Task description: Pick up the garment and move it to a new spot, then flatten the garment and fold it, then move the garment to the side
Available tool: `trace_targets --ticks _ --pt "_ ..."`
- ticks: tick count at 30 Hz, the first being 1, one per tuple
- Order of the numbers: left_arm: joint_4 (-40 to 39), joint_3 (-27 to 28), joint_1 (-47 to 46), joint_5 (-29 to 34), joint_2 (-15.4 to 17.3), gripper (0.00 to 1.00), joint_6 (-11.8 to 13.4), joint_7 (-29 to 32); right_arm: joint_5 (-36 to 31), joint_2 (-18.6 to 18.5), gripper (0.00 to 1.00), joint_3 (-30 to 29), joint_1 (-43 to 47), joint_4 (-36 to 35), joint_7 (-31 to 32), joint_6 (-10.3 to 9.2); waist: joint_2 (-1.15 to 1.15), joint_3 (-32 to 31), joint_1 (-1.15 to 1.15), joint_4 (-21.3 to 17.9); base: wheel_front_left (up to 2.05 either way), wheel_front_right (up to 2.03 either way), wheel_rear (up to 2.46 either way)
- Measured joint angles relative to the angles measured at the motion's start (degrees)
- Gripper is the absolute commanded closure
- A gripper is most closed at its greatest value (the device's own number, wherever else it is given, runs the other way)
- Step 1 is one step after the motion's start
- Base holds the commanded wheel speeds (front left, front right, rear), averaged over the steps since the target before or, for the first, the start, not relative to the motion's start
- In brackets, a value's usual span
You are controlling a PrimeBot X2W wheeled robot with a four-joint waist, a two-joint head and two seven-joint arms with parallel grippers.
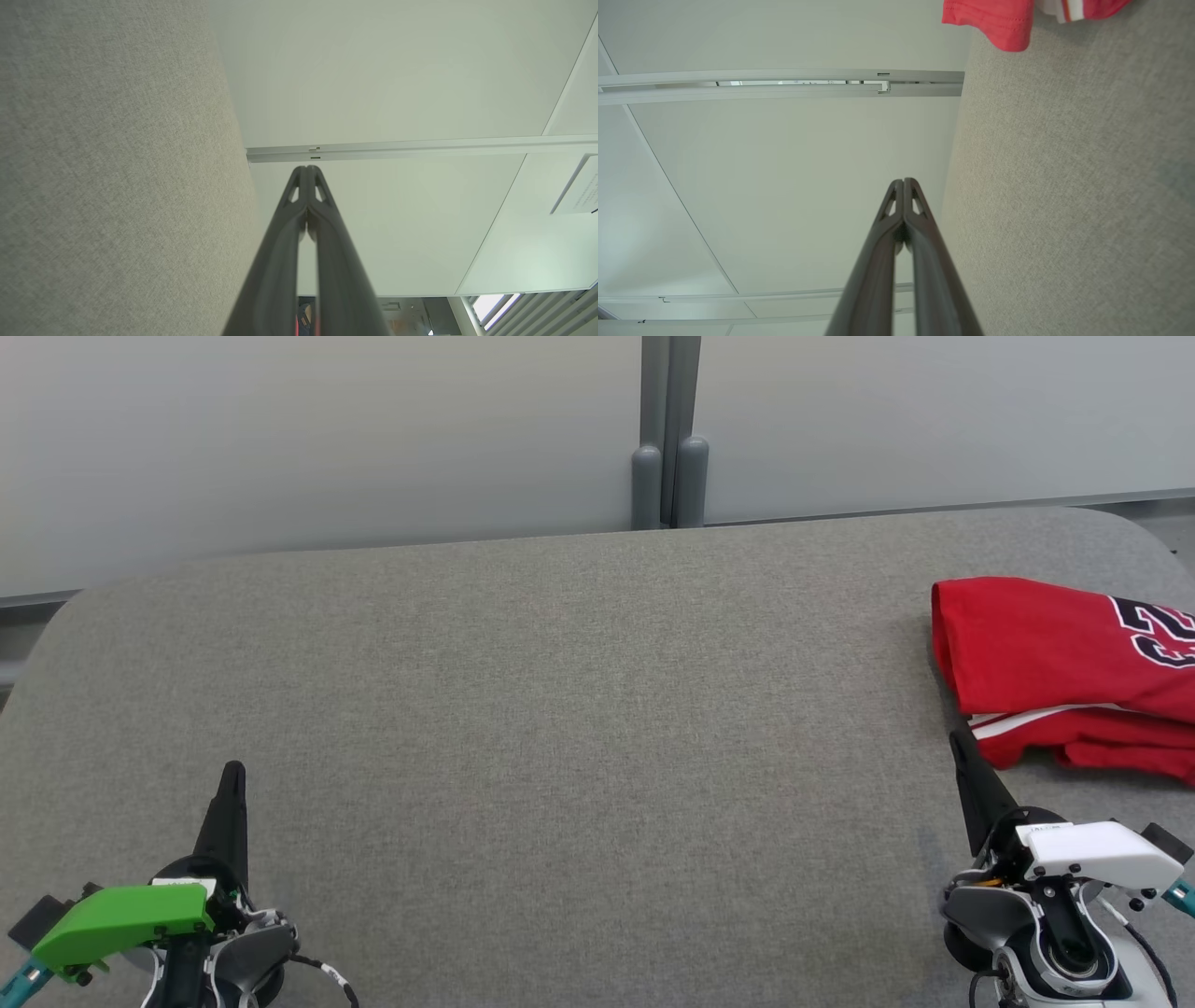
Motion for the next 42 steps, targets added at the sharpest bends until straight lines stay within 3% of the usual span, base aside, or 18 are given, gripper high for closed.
trace_targets --ticks 42 --pt "-0.13 0.52 -0.4 -1.46 -0.34 1.0 -0.24 0.49 1.71 -0.04 1.0 0.12 -0.46 -0.05 0.45 0.0 0.0 0.12 0.0 -0.26 0.0 0.0 0.0"
